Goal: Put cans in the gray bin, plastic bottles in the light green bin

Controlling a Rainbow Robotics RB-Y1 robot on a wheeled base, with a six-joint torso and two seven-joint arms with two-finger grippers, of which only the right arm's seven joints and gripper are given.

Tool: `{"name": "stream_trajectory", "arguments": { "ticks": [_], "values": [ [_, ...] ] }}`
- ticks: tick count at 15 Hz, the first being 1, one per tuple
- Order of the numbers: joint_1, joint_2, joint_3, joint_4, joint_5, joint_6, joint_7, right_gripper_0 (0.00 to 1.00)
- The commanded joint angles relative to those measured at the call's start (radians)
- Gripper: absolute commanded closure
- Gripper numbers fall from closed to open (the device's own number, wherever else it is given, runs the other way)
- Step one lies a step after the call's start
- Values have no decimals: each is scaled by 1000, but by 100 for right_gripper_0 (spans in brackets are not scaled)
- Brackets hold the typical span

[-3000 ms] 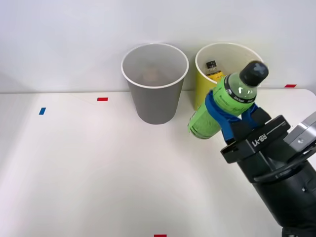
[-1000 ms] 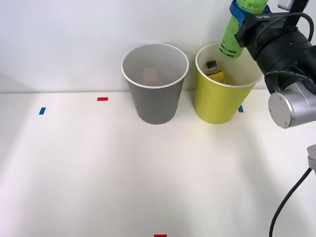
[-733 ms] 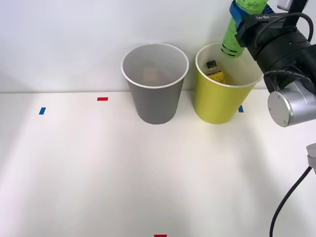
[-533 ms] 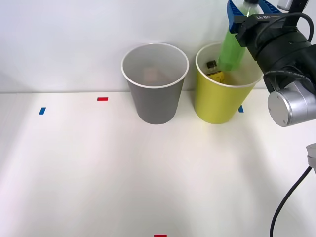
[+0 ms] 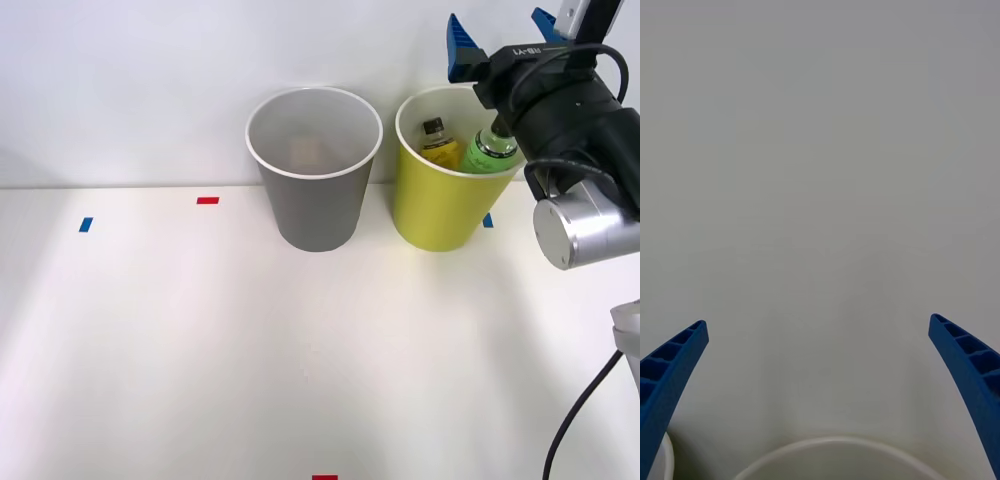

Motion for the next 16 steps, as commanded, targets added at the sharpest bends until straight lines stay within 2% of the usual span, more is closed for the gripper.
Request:
{"name": "stream_trajectory", "arguments": {
  "ticks": [1, 3, 5, 11, 16],
  "values": [
    [100, 30, 10, -3, 51, -184, 4, 0],
    [171, 49, 18, -13, 117, -311, -2, 0],
    [240, 53, 18, -79, 156, -338, -4, 0],
    [493, 56, 10, -290, 177, -338, 6, 0],
    [798, 127, 4, -353, 200, -533, 27, 0]
  ]
}}
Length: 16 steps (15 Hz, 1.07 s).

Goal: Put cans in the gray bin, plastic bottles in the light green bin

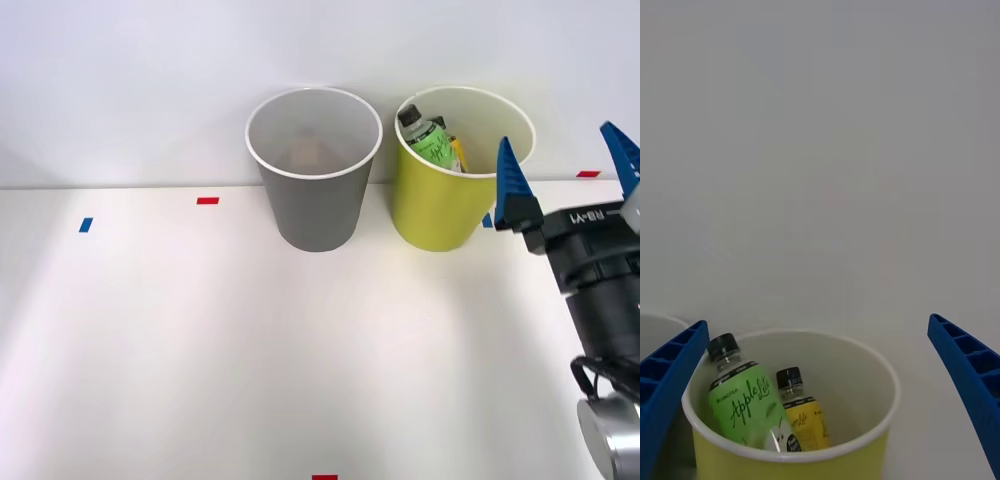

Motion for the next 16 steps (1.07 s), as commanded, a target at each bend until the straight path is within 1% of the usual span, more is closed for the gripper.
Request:
{"name": "stream_trajectory", "arguments": {
  "ticks": [1, 4, 9, 16],
  "values": [
    [155, 44, 9, -14, 7, -128, 10, 0],
    [267, 68, 21, -14, 7, -172, 18, 0],
    [409, 150, 62, -13, 9, -181, 23, 0],
    [562, 157, 101, -11, 9, -169, 24, 0]
  ]
}}
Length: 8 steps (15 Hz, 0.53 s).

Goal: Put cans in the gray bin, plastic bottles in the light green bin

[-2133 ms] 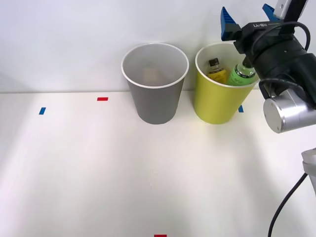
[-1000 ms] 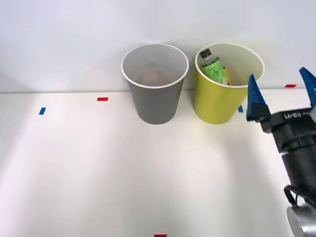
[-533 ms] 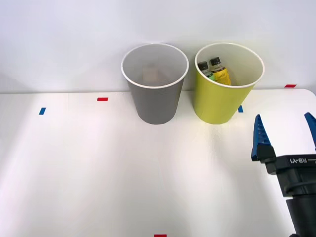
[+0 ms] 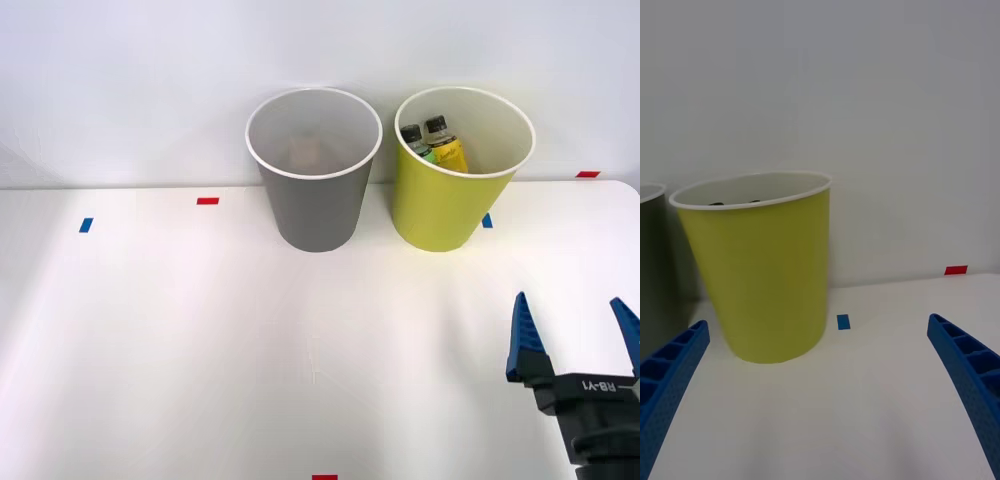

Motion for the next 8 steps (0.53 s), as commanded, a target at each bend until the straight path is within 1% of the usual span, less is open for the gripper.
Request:
{"name": "stream_trajectory", "arguments": {
  "ticks": [1, 3, 5, 6, 8],
  "values": [
    [52, -1, 11, 1, -1, 20, 0, 0],
    [49, 1, 20, 1, 1, 84, 3, 0],
    [50, 10, 40, 16, 8, 100, 6, 0],
    [47, 18, 48, 42, 11, 86, 8, 0],
    [40, 41, 59, 122, 27, -29, 14, 0]
  ]
}}
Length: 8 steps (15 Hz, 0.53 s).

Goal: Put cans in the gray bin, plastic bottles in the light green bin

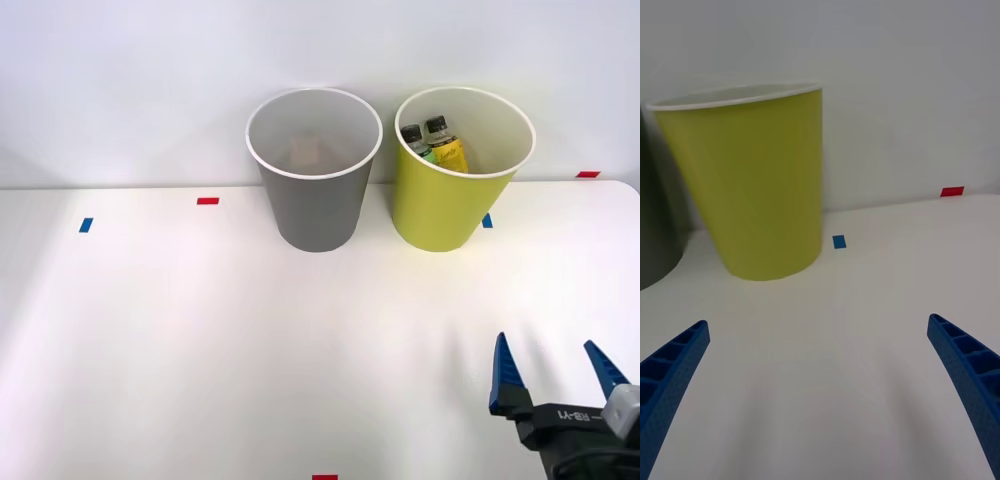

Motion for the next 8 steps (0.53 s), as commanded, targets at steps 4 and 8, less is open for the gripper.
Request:
{"name": "stream_trajectory", "arguments": {
  "ticks": [4, 8],
  "values": [
    [-8, 26, 45, 213, 38, -307, 40, 0],
    [10, 23, 64, 271, 28, -394, 216, 0]
  ]
}}
